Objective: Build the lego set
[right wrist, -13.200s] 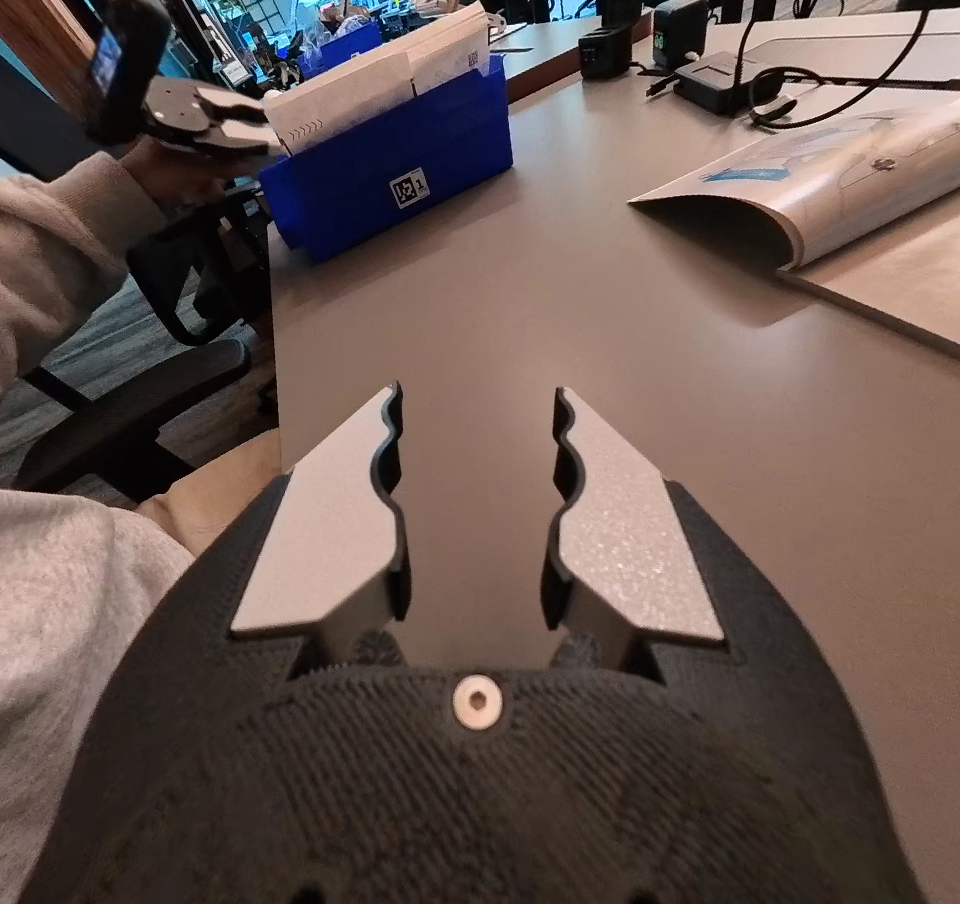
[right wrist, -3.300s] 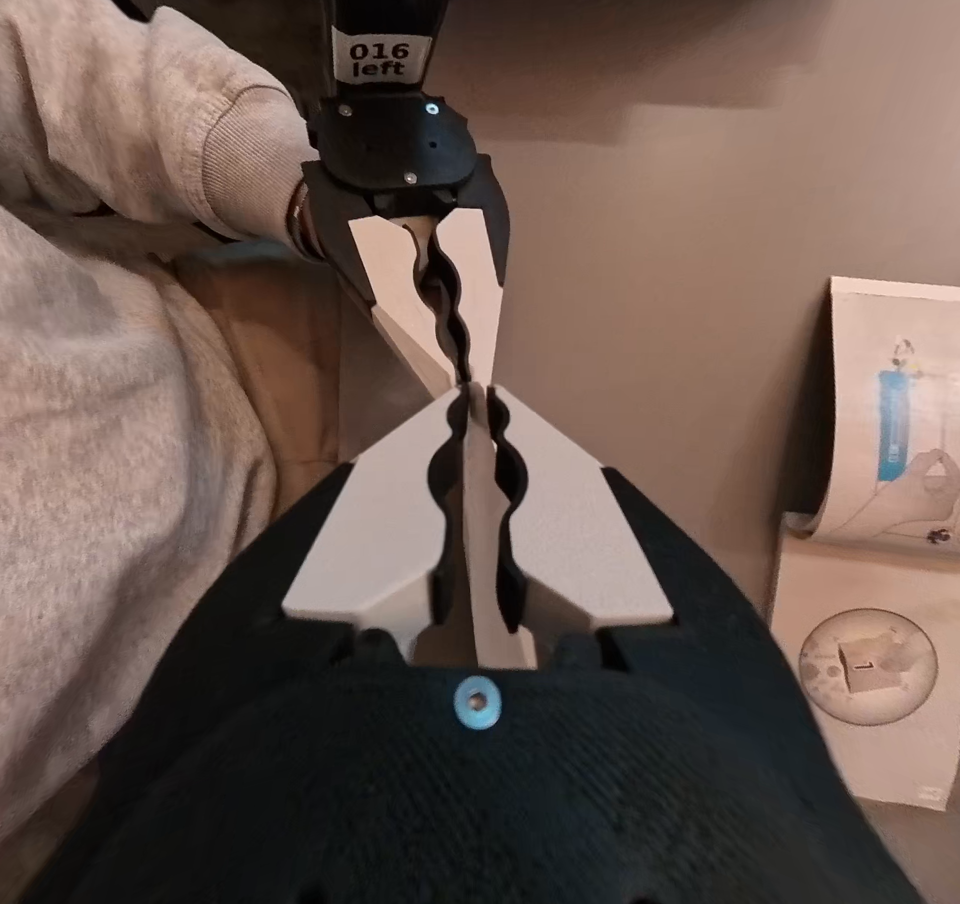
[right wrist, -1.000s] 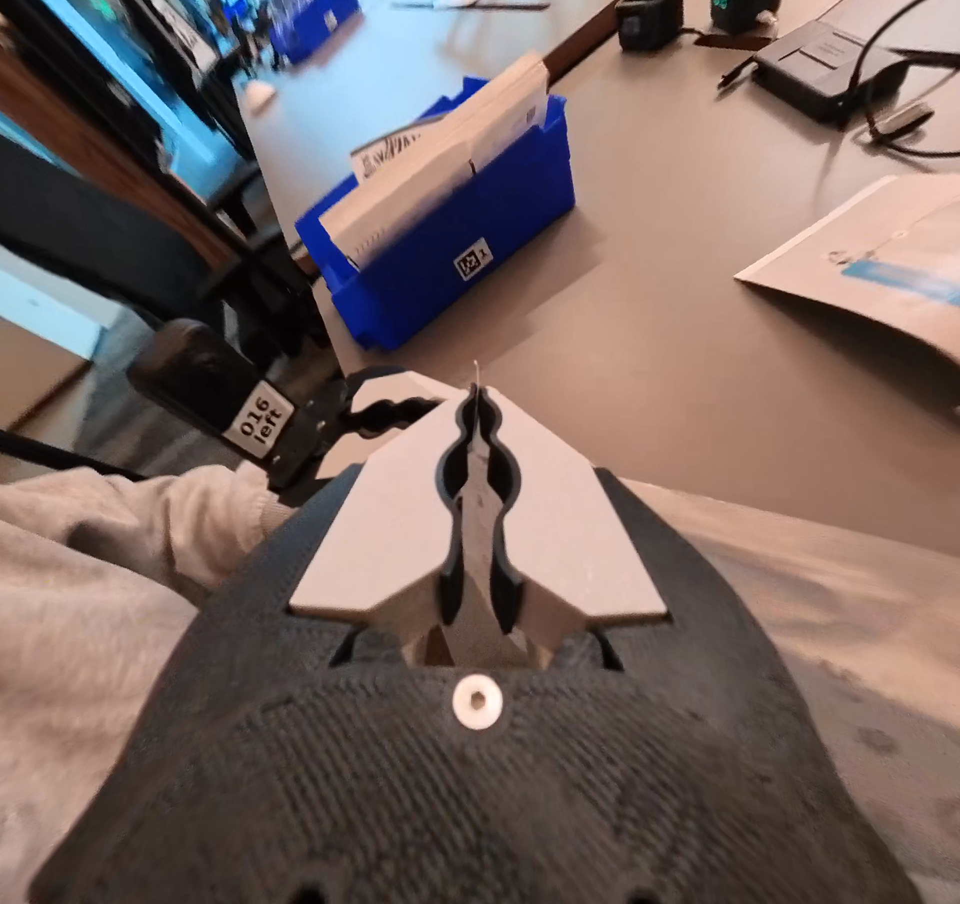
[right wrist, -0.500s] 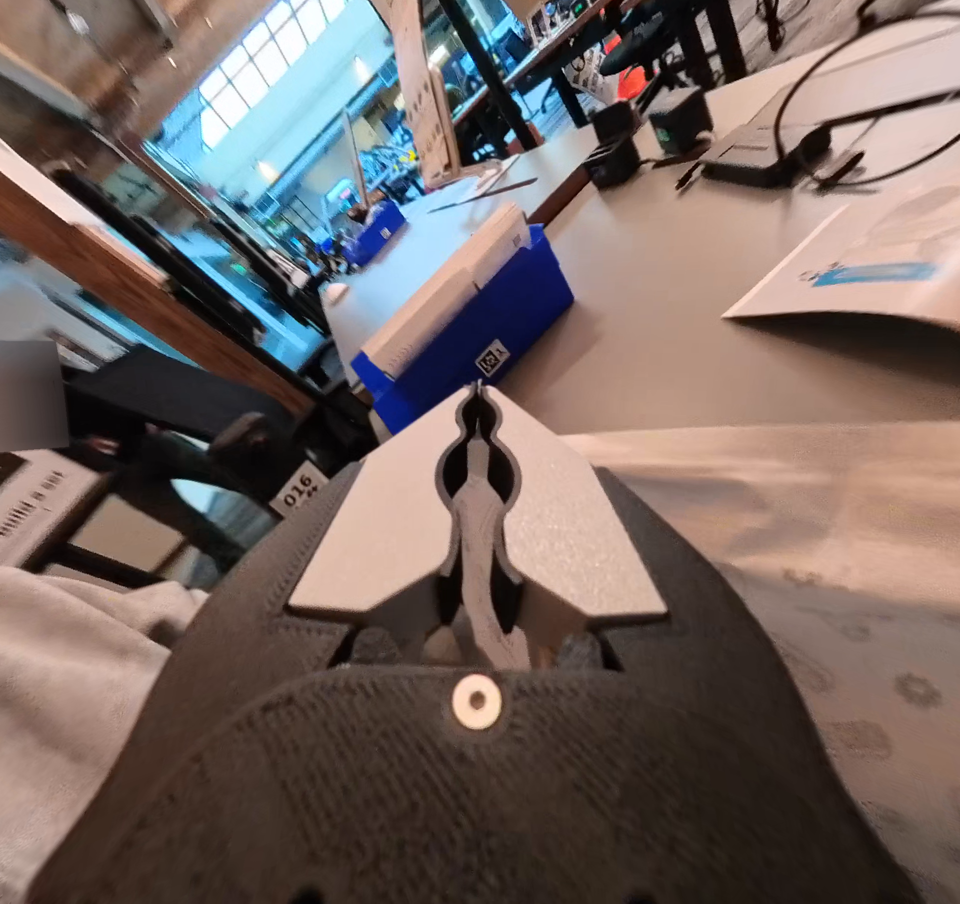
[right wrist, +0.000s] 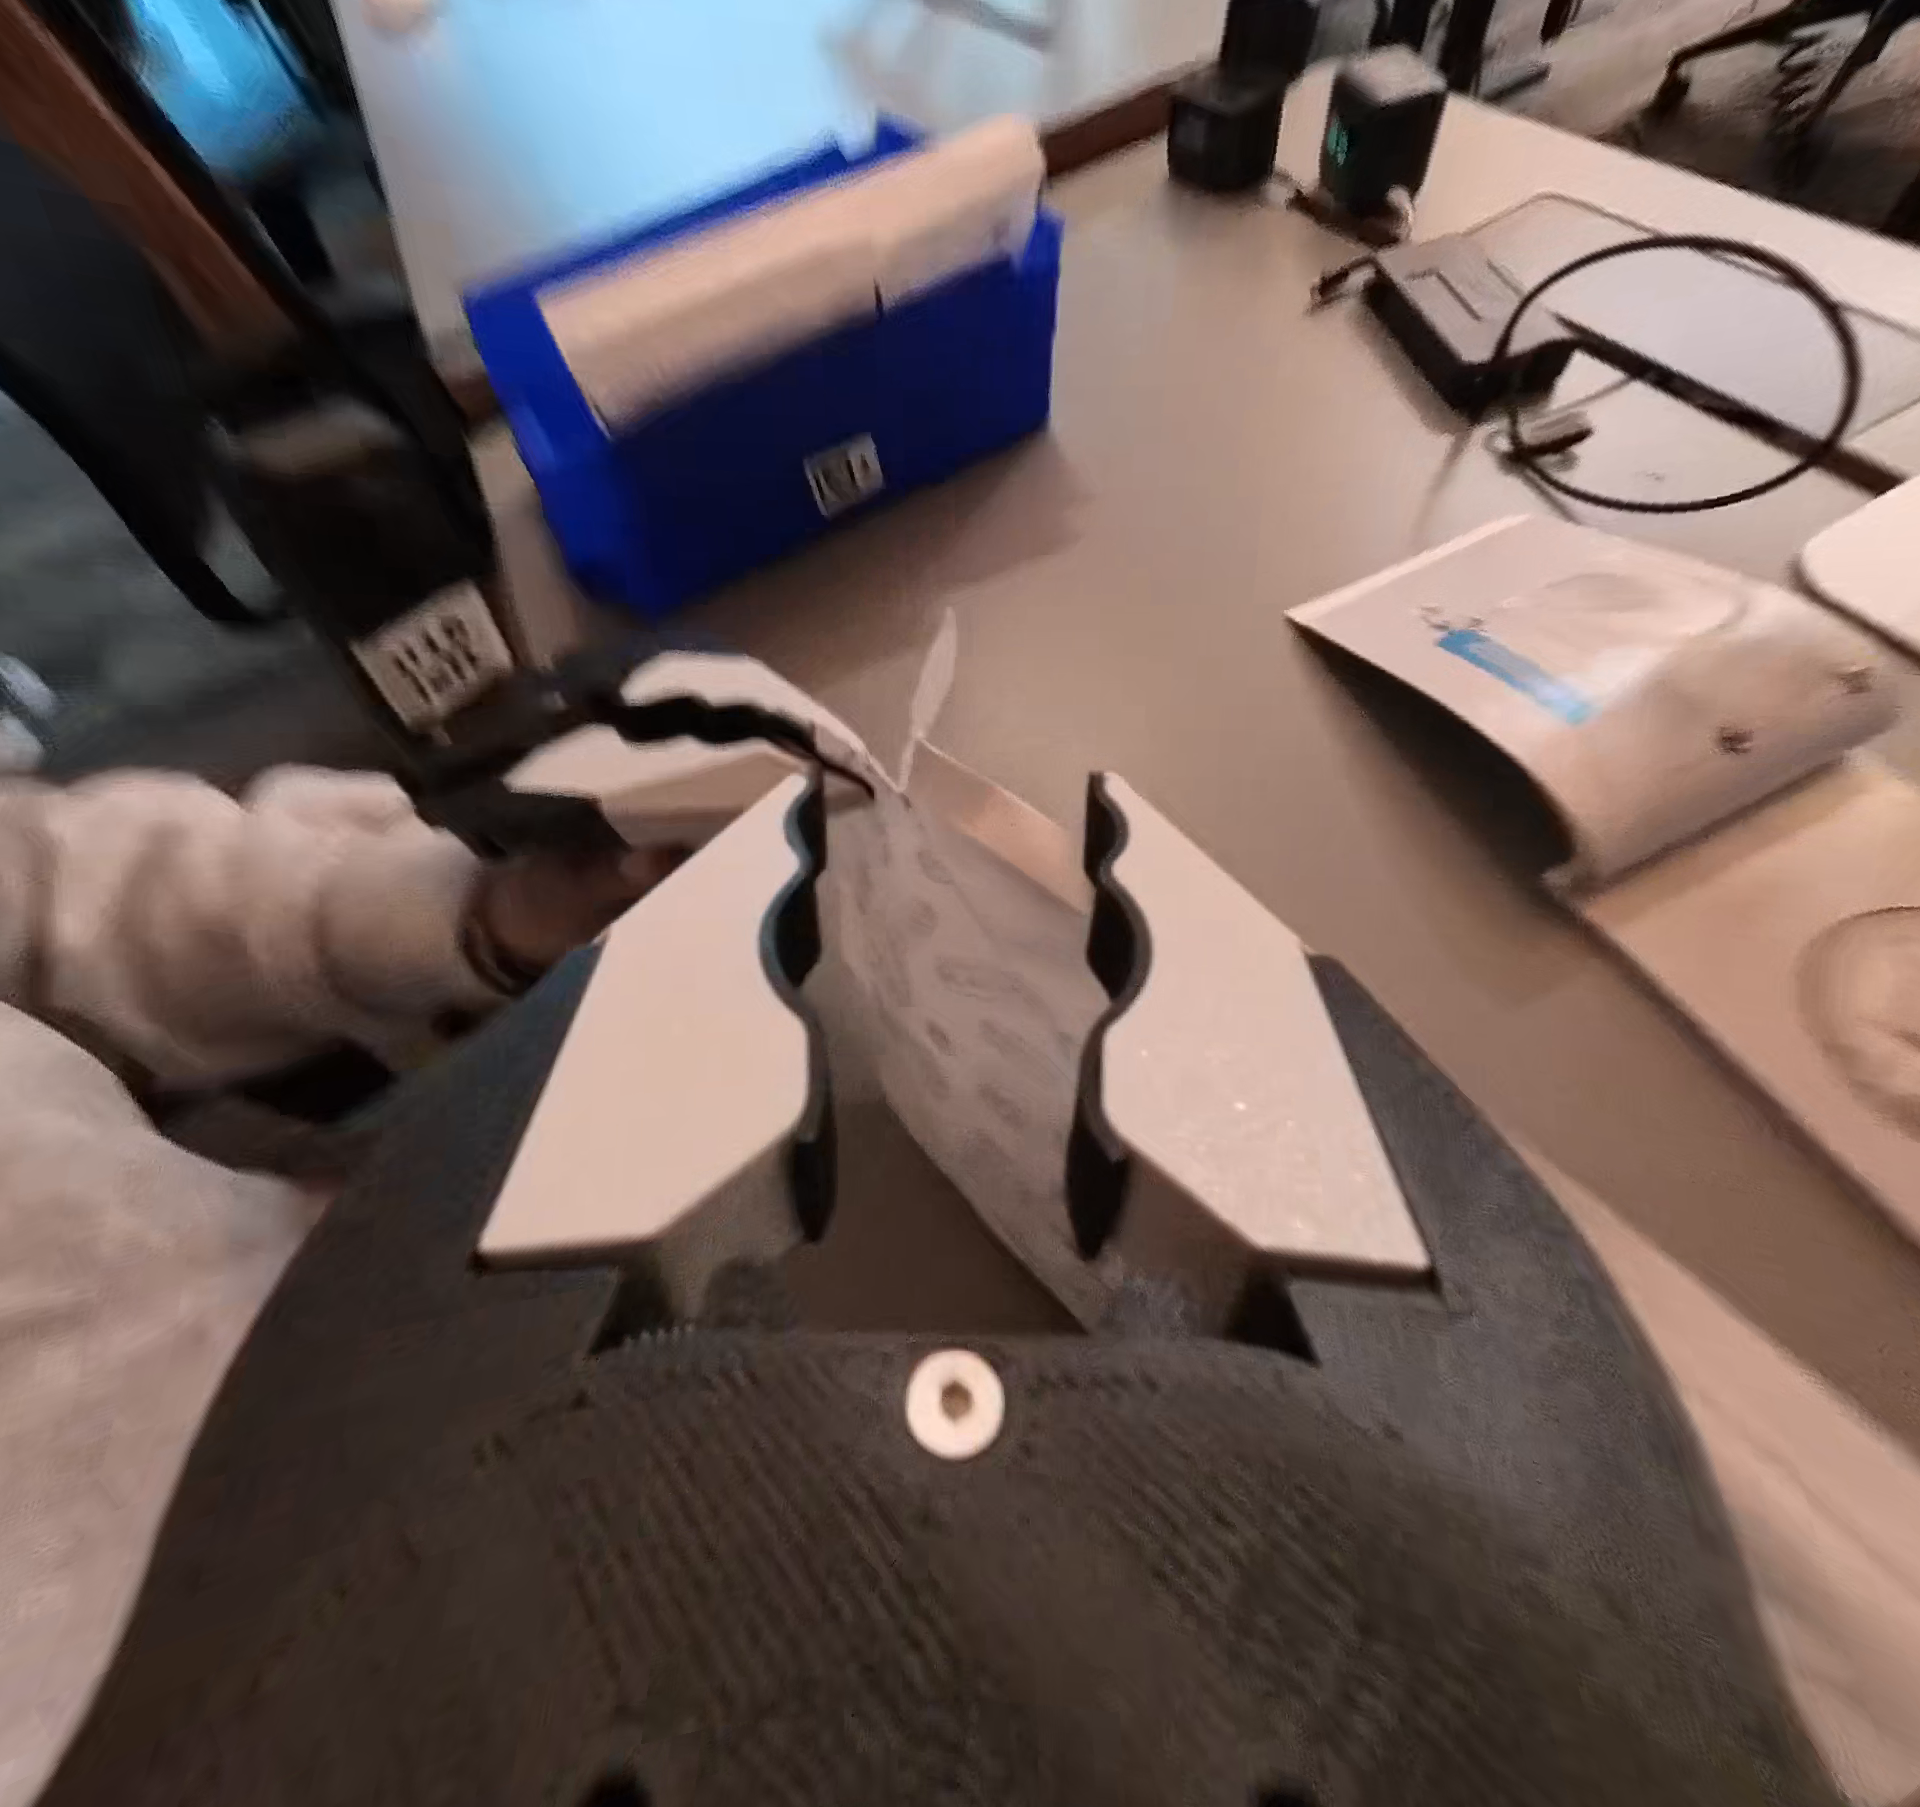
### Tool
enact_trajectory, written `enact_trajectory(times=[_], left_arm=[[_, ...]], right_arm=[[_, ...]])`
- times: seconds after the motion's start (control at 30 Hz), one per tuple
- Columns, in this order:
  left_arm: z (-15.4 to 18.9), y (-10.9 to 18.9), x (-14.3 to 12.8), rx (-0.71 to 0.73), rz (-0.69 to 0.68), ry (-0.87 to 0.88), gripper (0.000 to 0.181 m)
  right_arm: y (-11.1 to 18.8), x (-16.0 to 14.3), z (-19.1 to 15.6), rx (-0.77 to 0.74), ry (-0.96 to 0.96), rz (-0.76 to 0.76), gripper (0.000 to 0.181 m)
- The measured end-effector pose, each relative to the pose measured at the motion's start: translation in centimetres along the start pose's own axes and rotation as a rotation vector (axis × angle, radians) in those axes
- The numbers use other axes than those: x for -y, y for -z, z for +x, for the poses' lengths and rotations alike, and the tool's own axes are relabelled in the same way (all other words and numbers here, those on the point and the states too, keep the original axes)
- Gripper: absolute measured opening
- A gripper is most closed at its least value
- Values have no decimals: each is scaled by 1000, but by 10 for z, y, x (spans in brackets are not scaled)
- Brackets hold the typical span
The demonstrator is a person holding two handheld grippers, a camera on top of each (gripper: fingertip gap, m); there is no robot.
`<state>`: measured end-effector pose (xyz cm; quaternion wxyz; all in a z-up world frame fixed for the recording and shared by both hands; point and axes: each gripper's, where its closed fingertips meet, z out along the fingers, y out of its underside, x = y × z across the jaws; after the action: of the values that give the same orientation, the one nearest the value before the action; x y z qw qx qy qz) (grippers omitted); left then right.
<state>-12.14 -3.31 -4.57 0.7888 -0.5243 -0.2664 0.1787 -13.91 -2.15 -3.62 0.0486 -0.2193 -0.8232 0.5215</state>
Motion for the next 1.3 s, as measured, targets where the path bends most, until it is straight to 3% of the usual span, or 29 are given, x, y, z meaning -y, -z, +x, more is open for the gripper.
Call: enact_trajectory(times=[0.13,0.33,0.5,0.67,0.7,0.73,0.77,1.1,1.3], left_arm=[[2,1,0,-27,2,-10,0],[8,0,-2,-67,-10,-7,0],[10,0,-4,-77,-13,0,0],[17,-2,-13,-134,-41,42,21],[20,-3,-16,-144,-59,37,20],[19,-3,-17,-126,-69,24,2],[19,-4,-17,-122,-73,2,0],[14,-11,-15,-45,-132,-34,0],[4,-10,-17,22,-142,-78,0]], right_arm=[[2,-5,4,-13,173,-148,34],[1,-8,-7,106,234,-240,34],[2,-15,-15,144,292,-325,0],[-1,-25,-25,169,297,-360,0],[-1,-27,-26,177,290,-361,0],[-2,-27,-27,178,283,-360,0],[-2,-27,-26,170,275,-356,0],[-2,-18,-16,167,-46,-209,0],[-11,-17,-10,112,-69,-147,0]])
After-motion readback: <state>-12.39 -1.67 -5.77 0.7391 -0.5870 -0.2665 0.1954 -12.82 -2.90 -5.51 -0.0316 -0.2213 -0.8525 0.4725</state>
